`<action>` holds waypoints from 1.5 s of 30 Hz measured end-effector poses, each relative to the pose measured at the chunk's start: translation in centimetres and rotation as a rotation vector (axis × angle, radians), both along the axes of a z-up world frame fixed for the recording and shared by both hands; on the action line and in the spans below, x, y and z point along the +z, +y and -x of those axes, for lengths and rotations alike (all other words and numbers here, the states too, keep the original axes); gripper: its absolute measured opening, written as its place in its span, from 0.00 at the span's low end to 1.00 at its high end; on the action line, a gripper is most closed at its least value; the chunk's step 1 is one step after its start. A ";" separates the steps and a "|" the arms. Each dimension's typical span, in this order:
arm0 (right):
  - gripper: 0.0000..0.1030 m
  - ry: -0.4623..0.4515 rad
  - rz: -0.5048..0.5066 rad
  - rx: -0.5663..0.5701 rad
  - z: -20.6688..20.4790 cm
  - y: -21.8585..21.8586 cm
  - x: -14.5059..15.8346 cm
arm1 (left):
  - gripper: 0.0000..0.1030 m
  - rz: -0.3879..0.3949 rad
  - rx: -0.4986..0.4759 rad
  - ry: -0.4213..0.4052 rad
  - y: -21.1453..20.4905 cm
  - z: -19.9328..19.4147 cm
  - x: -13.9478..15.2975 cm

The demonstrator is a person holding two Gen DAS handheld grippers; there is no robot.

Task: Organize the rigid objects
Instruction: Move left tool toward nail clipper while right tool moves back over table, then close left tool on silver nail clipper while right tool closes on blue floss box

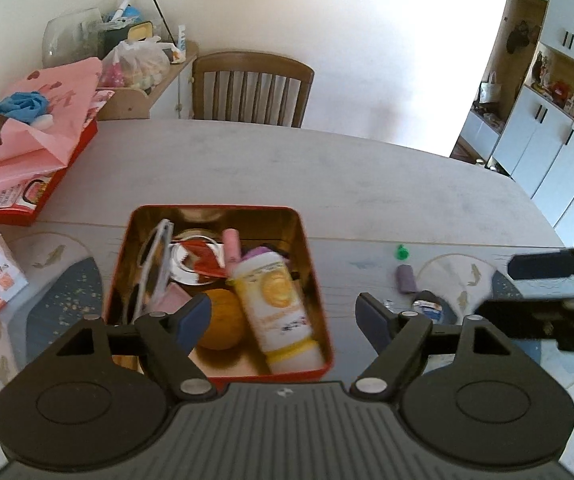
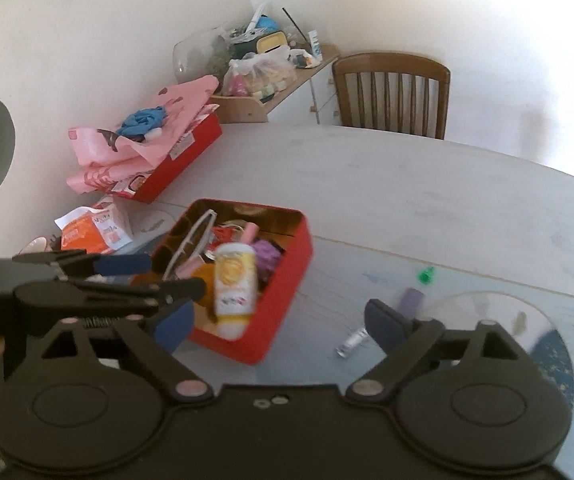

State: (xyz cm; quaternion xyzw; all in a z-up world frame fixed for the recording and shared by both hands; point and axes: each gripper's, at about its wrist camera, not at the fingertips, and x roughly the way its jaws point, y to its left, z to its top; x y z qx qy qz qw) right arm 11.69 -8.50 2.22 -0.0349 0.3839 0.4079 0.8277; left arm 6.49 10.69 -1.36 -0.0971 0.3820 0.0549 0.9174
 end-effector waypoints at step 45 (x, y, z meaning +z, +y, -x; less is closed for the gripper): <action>0.74 -0.169 0.306 0.501 -9.1 -2.9 -11.8 | 0.64 -0.066 -0.051 0.165 -12.3 -8.2 -10.1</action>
